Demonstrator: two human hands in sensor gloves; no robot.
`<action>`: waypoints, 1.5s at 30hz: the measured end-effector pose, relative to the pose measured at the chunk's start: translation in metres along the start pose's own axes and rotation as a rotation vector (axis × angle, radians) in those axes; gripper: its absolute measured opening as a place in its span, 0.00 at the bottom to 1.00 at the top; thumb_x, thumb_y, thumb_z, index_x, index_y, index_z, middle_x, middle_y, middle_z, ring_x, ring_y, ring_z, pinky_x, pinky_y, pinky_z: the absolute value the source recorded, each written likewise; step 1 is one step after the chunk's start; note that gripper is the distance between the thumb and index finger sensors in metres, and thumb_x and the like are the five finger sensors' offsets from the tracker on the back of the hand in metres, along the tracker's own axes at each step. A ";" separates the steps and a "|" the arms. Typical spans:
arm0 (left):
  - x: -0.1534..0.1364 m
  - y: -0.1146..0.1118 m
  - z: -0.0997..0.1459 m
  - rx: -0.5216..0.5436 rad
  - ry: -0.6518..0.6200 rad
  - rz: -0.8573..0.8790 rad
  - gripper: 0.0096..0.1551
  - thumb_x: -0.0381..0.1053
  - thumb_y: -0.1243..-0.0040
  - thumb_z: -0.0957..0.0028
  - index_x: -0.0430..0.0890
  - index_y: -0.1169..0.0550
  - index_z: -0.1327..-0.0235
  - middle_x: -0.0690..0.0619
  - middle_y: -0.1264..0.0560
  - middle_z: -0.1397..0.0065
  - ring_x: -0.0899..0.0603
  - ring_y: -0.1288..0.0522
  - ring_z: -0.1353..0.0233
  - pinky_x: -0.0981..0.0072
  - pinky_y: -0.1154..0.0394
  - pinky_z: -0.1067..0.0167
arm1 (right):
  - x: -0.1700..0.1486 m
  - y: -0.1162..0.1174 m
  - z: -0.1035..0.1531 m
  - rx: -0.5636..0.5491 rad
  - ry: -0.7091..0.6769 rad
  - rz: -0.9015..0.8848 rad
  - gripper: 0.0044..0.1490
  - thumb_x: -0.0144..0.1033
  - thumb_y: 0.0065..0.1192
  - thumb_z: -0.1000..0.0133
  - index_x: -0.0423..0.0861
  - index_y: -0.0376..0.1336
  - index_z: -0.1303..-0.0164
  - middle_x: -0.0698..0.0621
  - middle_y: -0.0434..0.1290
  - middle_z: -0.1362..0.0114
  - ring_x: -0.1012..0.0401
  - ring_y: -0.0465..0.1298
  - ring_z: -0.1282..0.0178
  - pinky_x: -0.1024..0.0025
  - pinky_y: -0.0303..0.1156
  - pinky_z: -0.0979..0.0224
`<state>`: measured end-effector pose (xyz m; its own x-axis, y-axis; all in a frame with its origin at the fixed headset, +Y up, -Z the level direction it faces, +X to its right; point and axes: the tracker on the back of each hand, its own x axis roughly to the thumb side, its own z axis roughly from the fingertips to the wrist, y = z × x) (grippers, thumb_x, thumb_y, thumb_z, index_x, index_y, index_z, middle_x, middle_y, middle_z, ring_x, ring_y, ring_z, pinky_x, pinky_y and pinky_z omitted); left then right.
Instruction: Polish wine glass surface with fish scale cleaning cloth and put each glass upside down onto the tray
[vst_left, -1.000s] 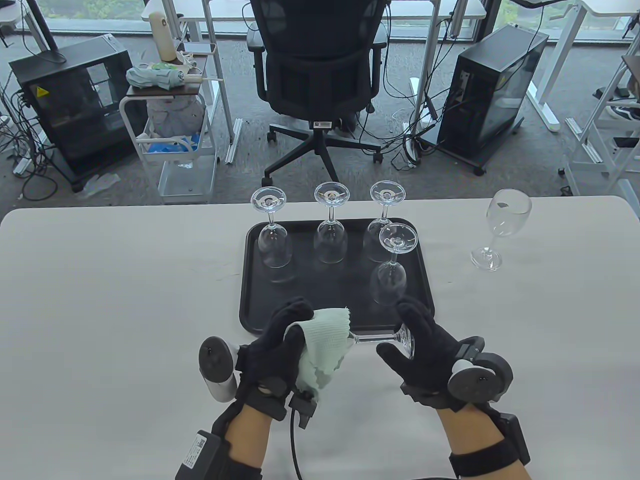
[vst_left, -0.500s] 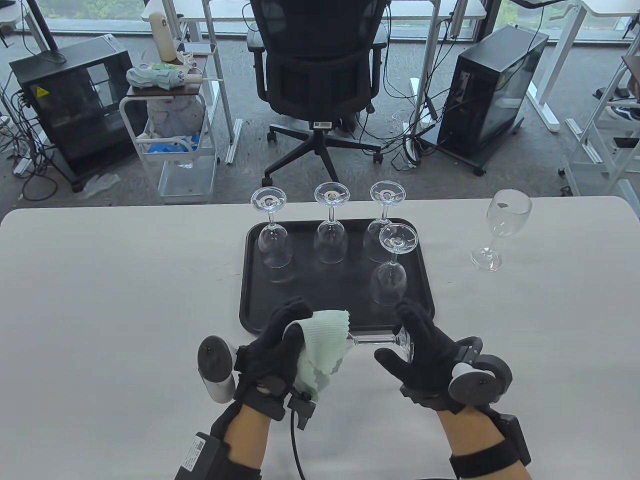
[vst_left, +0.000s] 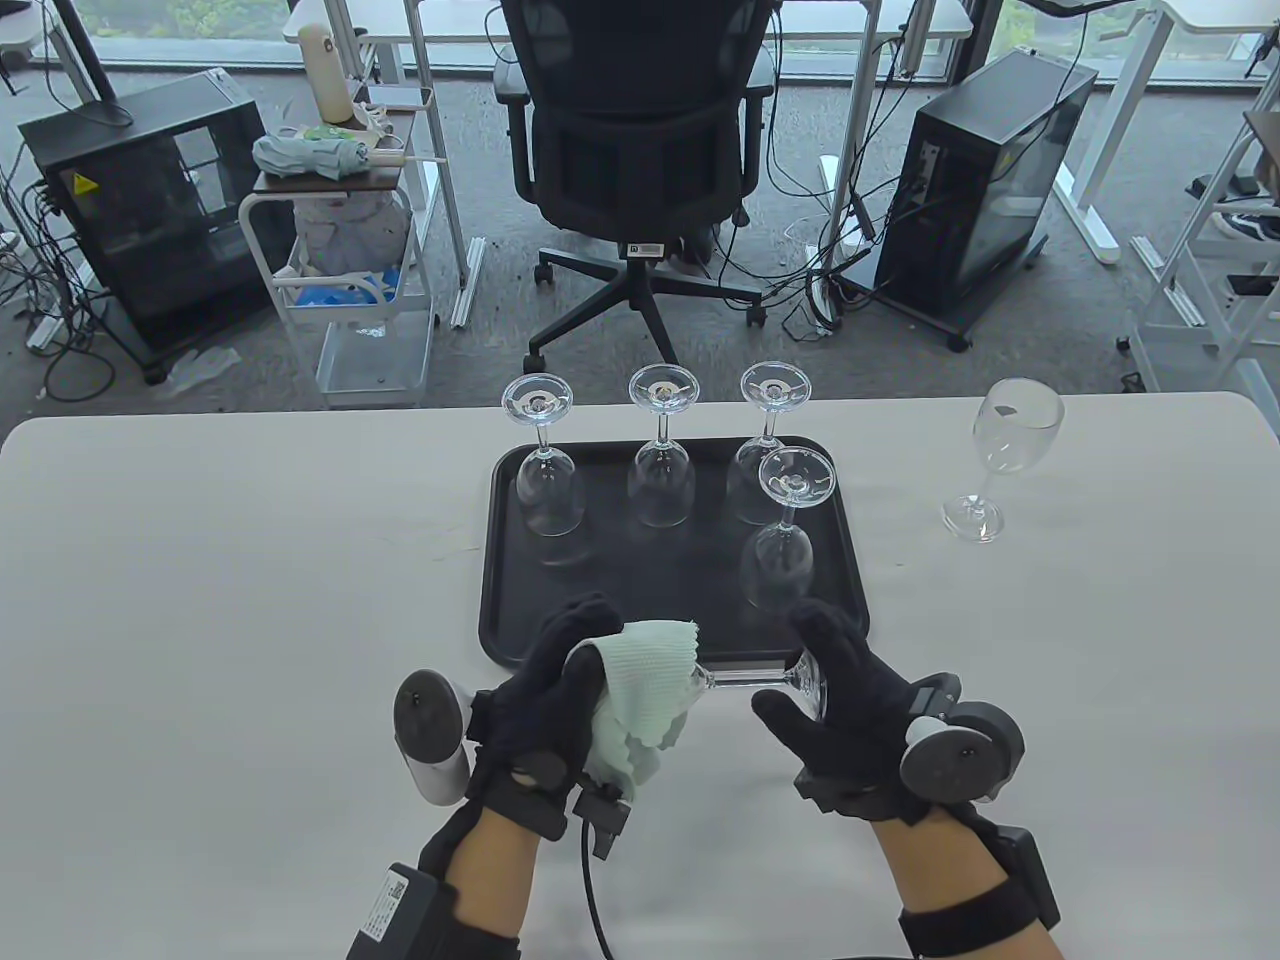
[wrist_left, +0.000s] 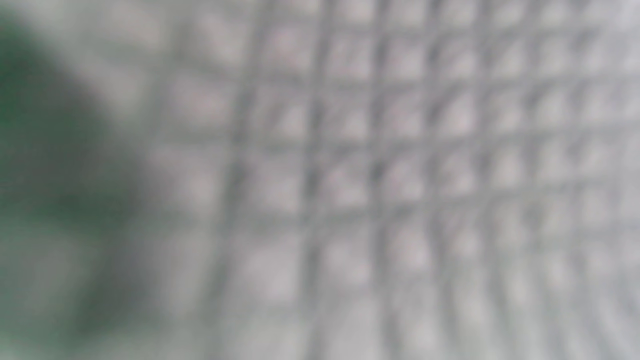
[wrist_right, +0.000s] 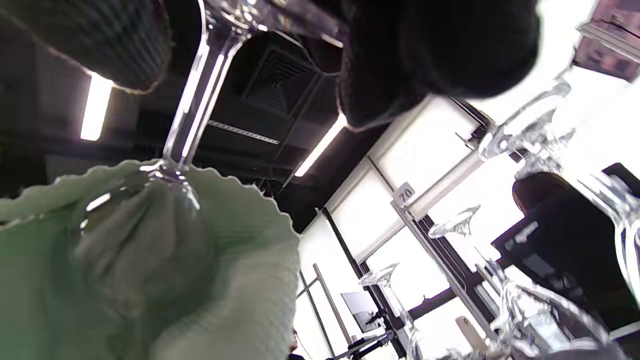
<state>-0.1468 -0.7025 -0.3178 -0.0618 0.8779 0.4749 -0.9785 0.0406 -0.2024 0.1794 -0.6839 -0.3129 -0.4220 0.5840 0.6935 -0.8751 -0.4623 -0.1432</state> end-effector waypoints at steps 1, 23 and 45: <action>0.003 -0.001 0.000 -0.001 -0.033 -0.025 0.33 0.73 0.46 0.42 0.60 0.31 0.27 0.51 0.40 0.16 0.36 0.35 0.22 0.37 0.22 0.44 | -0.001 0.000 0.000 0.009 0.077 -0.041 0.50 0.70 0.61 0.45 0.56 0.47 0.20 0.39 0.64 0.28 0.51 0.80 0.58 0.63 0.81 0.61; 0.009 -0.001 -0.001 -0.001 -0.035 -0.093 0.32 0.73 0.47 0.41 0.60 0.31 0.28 0.51 0.39 0.17 0.36 0.35 0.23 0.37 0.22 0.44 | -0.003 -0.002 -0.003 0.065 0.098 -0.045 0.53 0.69 0.58 0.44 0.53 0.43 0.18 0.38 0.62 0.24 0.47 0.79 0.52 0.57 0.81 0.55; -0.002 -0.002 0.001 -0.011 0.053 0.046 0.33 0.73 0.49 0.40 0.59 0.31 0.26 0.50 0.40 0.16 0.35 0.35 0.22 0.37 0.22 0.44 | 0.011 -0.005 0.001 -0.034 -0.167 0.201 0.55 0.67 0.64 0.46 0.55 0.40 0.21 0.40 0.60 0.25 0.49 0.80 0.49 0.60 0.83 0.52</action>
<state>-0.1453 -0.7052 -0.3175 -0.0957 0.9030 0.4188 -0.9727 0.0046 -0.2322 0.1794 -0.6758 -0.3035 -0.5460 0.3632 0.7550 -0.7862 -0.5334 -0.3120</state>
